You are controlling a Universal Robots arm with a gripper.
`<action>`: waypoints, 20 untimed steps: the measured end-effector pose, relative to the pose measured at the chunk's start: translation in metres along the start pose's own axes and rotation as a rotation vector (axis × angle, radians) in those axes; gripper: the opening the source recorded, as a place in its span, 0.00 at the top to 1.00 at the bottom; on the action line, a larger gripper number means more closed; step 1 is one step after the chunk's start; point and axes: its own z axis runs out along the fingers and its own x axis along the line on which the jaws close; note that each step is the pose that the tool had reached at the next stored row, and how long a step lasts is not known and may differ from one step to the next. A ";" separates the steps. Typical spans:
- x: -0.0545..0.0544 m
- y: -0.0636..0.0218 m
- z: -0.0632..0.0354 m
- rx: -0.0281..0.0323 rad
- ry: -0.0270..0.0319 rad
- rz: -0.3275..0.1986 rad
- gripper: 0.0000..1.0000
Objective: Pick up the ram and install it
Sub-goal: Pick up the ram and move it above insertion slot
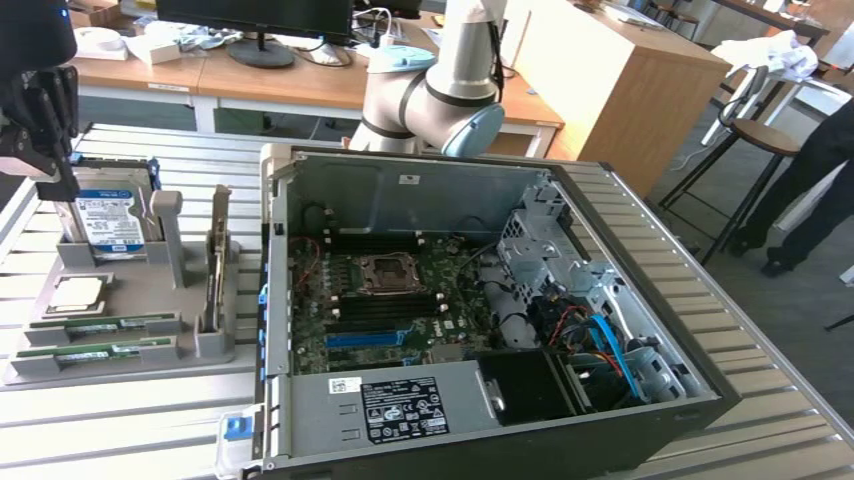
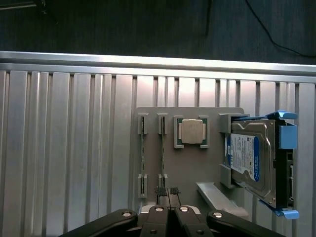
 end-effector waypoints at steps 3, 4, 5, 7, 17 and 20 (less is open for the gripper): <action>0.000 0.0000 0.0000 0.0001 0.0000 0.000 0.90; 0.000 -0.0001 0.0001 0.0001 -0.0001 0.000 0.90; 0.000 -0.0006 0.0000 0.0001 0.0000 0.000 0.90; 0.000 -0.0024 -0.0001 0.0001 0.0000 0.000 0.90; 0.000 -0.0093 -0.0001 0.0002 -0.0001 0.000 0.90; 0.000 -0.0094 -0.0001 0.0001 0.0000 0.000 0.90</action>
